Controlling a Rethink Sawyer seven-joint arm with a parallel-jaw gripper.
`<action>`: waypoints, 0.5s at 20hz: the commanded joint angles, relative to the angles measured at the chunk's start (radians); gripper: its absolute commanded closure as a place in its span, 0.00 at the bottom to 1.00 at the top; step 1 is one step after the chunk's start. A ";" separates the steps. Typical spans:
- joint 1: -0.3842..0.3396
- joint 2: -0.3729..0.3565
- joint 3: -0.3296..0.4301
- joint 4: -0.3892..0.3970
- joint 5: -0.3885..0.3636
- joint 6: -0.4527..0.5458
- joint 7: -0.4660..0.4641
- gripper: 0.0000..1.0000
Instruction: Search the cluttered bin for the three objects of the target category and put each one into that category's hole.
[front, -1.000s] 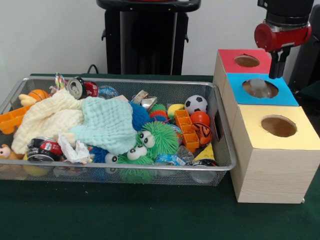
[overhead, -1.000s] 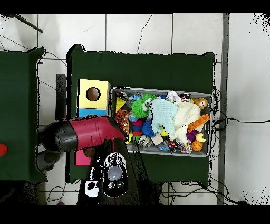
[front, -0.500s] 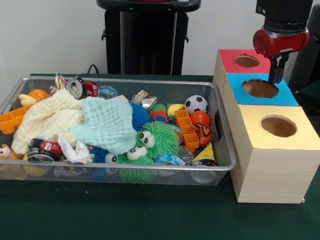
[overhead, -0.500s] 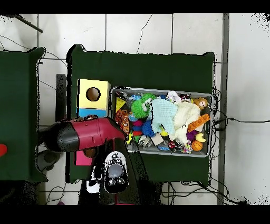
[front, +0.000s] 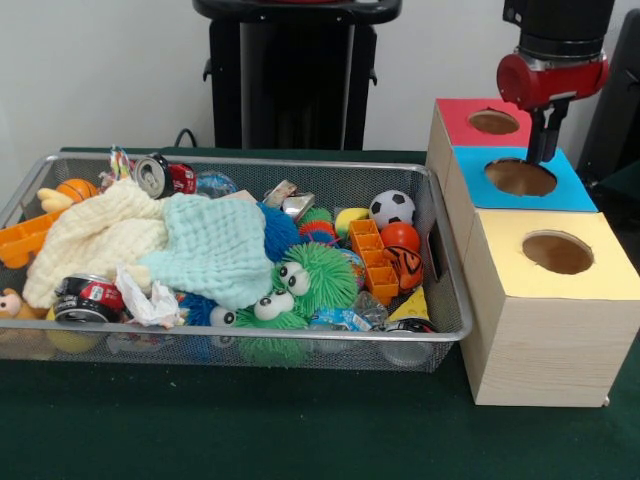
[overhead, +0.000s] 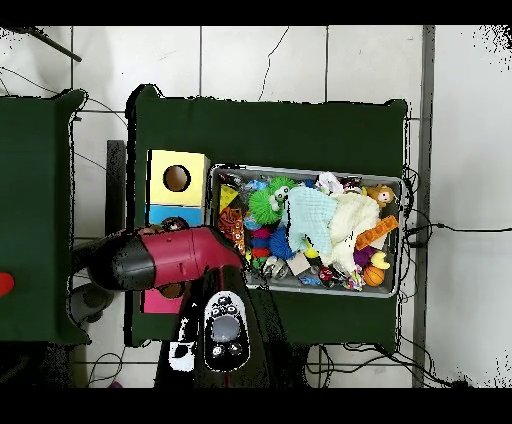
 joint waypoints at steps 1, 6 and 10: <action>-0.095 -0.057 0.053 0.018 0.010 0.159 0.031 1.00; -0.161 -0.063 0.091 -0.005 0.009 0.194 -0.017 1.00; -0.218 -0.051 0.119 -0.010 -0.006 0.182 -0.049 1.00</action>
